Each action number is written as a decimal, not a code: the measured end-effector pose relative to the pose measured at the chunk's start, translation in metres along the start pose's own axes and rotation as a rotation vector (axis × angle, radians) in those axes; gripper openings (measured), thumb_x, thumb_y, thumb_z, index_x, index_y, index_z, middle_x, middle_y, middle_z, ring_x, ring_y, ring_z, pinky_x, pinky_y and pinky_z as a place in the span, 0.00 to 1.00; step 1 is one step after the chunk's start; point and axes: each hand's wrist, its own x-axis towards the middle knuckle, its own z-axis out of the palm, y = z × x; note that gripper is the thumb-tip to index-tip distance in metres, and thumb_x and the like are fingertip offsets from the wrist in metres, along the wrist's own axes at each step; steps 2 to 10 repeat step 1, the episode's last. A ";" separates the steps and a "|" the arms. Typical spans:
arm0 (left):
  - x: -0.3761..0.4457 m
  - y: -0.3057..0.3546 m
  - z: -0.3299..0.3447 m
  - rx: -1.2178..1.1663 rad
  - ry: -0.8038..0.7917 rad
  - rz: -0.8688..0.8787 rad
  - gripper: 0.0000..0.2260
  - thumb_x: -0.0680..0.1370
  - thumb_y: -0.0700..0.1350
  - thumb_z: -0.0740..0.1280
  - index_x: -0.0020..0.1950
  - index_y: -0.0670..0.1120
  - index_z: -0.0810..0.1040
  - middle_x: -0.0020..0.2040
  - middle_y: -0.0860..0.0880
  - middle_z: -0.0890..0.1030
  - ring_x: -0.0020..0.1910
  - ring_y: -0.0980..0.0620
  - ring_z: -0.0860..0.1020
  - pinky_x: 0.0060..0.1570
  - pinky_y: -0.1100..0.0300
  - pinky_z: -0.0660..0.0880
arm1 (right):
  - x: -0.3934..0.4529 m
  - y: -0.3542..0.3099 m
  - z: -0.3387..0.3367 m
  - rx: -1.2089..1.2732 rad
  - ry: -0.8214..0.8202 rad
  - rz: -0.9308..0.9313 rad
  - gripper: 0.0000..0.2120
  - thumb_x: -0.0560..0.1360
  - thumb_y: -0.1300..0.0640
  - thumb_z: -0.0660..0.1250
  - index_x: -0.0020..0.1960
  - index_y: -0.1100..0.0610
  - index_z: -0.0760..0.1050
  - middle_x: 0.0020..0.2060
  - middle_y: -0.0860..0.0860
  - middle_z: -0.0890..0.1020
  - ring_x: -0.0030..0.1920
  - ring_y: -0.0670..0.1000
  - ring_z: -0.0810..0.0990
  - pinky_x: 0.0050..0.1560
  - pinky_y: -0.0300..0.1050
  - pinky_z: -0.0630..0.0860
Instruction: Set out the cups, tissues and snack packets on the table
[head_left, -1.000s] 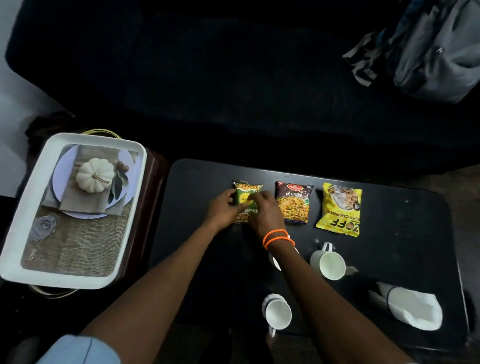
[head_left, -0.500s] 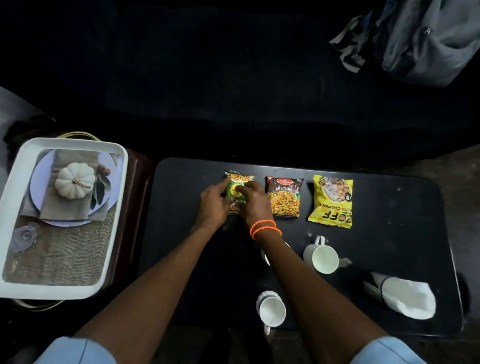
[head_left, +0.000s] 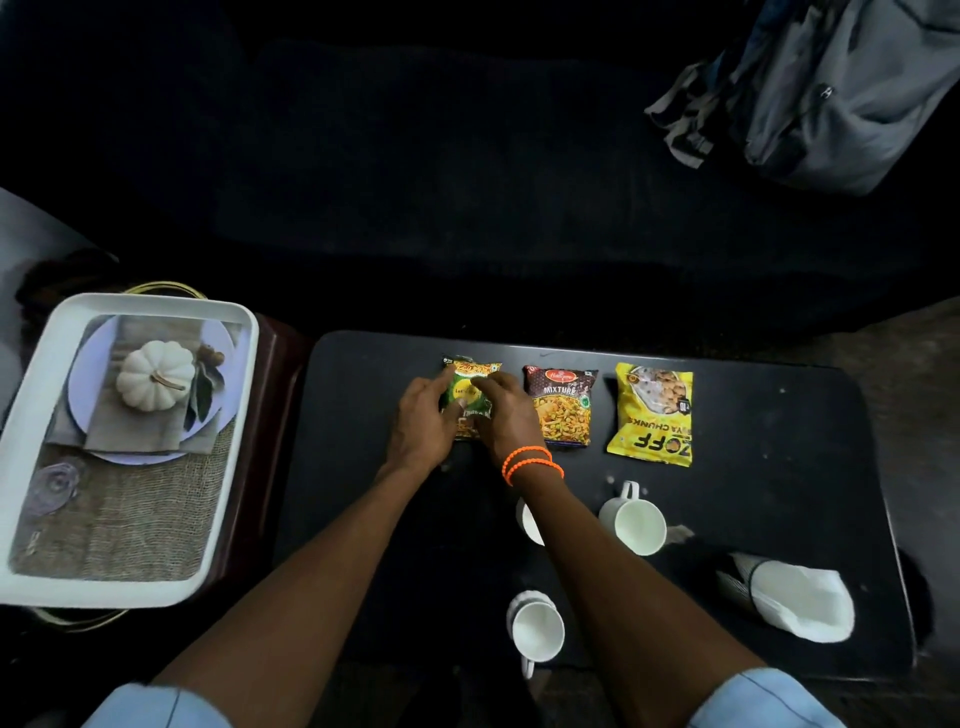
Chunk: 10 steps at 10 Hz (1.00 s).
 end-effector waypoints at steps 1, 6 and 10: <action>-0.003 0.004 -0.004 0.013 0.064 0.001 0.24 0.84 0.50 0.63 0.80 0.50 0.66 0.67 0.44 0.73 0.63 0.46 0.76 0.56 0.57 0.75 | -0.004 0.002 -0.005 -0.026 0.050 0.006 0.25 0.74 0.68 0.70 0.70 0.61 0.73 0.69 0.60 0.74 0.66 0.61 0.76 0.66 0.51 0.74; -0.003 0.004 -0.004 0.013 0.064 0.001 0.24 0.84 0.50 0.63 0.80 0.50 0.66 0.67 0.44 0.73 0.63 0.46 0.76 0.56 0.57 0.75 | -0.004 0.002 -0.005 -0.026 0.050 0.006 0.25 0.74 0.68 0.70 0.70 0.61 0.73 0.69 0.60 0.74 0.66 0.61 0.76 0.66 0.51 0.74; -0.003 0.004 -0.004 0.013 0.064 0.001 0.24 0.84 0.50 0.63 0.80 0.50 0.66 0.67 0.44 0.73 0.63 0.46 0.76 0.56 0.57 0.75 | -0.004 0.002 -0.005 -0.026 0.050 0.006 0.25 0.74 0.68 0.70 0.70 0.61 0.73 0.69 0.60 0.74 0.66 0.61 0.76 0.66 0.51 0.74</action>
